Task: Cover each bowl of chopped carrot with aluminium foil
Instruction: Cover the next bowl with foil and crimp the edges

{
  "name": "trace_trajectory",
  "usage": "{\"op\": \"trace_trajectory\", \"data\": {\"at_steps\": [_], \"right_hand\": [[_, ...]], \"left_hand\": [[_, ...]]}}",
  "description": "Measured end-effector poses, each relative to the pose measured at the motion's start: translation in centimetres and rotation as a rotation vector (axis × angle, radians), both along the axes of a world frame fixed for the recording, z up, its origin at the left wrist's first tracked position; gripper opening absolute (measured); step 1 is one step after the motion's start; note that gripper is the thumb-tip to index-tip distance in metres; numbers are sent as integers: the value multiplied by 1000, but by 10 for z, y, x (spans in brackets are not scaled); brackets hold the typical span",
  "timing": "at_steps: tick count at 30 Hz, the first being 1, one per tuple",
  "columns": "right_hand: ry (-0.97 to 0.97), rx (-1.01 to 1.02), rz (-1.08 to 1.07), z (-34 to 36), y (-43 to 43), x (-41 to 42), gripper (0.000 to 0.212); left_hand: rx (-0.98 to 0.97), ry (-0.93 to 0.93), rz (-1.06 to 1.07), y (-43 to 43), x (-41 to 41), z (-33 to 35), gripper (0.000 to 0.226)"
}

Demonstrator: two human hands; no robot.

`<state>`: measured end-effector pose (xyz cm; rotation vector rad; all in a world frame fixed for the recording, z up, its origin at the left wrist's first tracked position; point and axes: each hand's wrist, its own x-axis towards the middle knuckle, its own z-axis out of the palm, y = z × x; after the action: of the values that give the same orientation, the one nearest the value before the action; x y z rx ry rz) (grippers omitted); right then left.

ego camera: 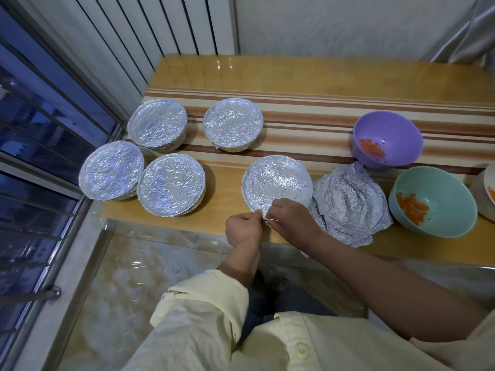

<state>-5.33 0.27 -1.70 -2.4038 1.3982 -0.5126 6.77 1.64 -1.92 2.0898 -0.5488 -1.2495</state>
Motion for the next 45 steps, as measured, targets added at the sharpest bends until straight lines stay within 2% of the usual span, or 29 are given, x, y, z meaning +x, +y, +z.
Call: {"op": "trace_trajectory", "data": {"at_steps": [2, 5, 10, 14, 17, 22, 27, 32, 36, 39, 42, 45], "right_hand": [[-9, -2, -11, 0, -1, 1, 19], [-23, -1, -24, 0, -1, 0, 21], [-17, 35, 0, 0, 0, 1, 17], [6, 6, 13, 4, -1, -8, 27], [62, -23, 20, 4, -1, -12, 24], [81, -40, 22, 4, -2, -4, 24], [47, -24, 32, 3, -4, -6, 21], [21, -14, 55, 2, -6, -6, 18], [0, -12, 40, 0, -7, -5, 18], [-2, -14, 40, 0, -7, -5, 19], [-3, -17, 44, 1, -6, -6, 19], [-9, -16, 50, 0, -6, -7, 18]], "left_hand": [[-2, -4, -11, -1, 1, -2, 18], [-11, -26, -31, 0, -1, 6, 32], [14, -47, -30, -1, -1, 5, 24], [5, -88, -37, -6, 4, 6, 25], [7, -67, -42, -7, 5, 6, 22], [16, 0, -61, -3, -1, -5, 45], [2, 52, -3, -8, 3, -27, 36], [34, 31, 11, -10, 1, 3, 20], [42, -4, 57, -15, 0, 7, 24], [38, -13, 32, -12, -2, 7, 14], [33, 23, 52, -9, -4, 2, 25], [31, 2, 49, -10, -4, 0, 14]]}}
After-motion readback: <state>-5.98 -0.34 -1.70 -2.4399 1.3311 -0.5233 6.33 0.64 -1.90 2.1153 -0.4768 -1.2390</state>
